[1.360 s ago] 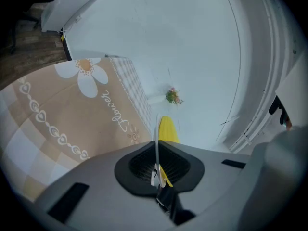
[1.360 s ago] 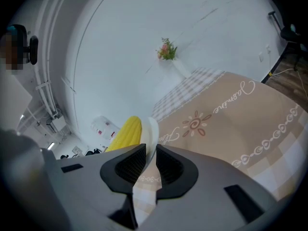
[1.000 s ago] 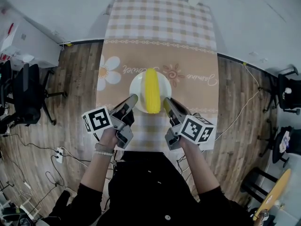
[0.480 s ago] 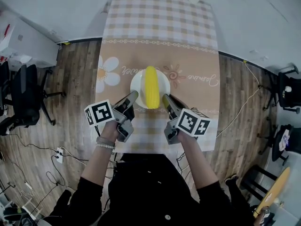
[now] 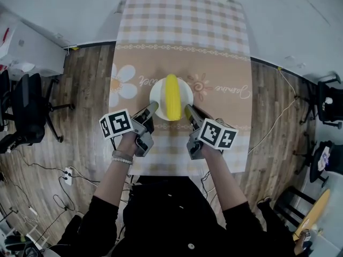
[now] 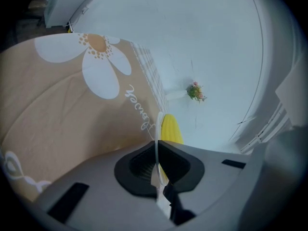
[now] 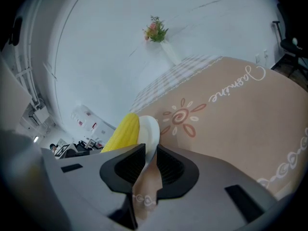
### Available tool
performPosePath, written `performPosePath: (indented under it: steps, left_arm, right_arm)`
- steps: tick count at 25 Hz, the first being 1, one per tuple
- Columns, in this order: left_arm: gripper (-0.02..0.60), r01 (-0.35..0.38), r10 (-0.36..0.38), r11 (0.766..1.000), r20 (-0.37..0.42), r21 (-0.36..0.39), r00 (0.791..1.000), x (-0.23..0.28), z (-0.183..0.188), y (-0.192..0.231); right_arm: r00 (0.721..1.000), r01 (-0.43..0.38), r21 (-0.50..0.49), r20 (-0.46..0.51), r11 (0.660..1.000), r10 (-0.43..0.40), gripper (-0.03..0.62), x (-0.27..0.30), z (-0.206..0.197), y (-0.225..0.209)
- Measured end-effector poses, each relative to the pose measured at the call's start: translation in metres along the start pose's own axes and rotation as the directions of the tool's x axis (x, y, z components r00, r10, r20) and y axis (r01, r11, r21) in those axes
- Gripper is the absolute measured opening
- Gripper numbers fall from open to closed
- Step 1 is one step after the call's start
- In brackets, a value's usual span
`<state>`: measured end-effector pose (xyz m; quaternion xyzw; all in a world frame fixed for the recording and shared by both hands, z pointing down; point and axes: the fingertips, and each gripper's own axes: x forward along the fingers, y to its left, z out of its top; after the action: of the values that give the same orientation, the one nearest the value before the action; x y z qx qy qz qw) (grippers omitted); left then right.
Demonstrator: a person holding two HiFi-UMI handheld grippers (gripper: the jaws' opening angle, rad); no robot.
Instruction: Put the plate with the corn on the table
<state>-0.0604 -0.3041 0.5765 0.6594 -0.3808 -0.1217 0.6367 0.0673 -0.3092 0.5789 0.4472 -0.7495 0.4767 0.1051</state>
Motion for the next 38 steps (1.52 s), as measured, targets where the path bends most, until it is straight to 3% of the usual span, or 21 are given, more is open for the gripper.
performPosePath:
  steps: [15,27,30,34,38]
  left_arm:
    - [0.026,-0.113,0.113,0.993,-0.011,0.022,0.994,0.013,-0.003,0.02]
    - [0.041,-0.246,0.254,0.964,-0.069,0.102,0.965,0.016,-0.007,0.026]
    - [0.047,-0.243,0.254,0.961,-0.075,0.132,0.964,0.016,-0.009,0.024]
    - [0.139,-0.192,0.206,0.972,-0.094,0.139,0.974,0.019,-0.011,0.014]
    - [0.156,-0.188,0.209,0.968,-0.119,0.165,0.971,0.015,-0.015,0.012]
  right_arm:
    - [0.995,0.081,-0.065,-0.048,0.995,-0.085,0.109,0.013,-0.004,-0.015]
    - [0.98,0.157,-0.164,-0.095,0.974,-0.174,0.112,0.017,-0.005,-0.021]
    - [0.976,0.173,-0.184,-0.102,0.968,-0.193,0.115,0.017,-0.006,-0.021]
    - [0.973,0.179,-0.207,-0.105,0.962,-0.203,0.118,0.016,-0.006,-0.022]
    - [0.971,0.185,-0.239,-0.108,0.953,-0.215,0.12,0.016,-0.005,-0.022]
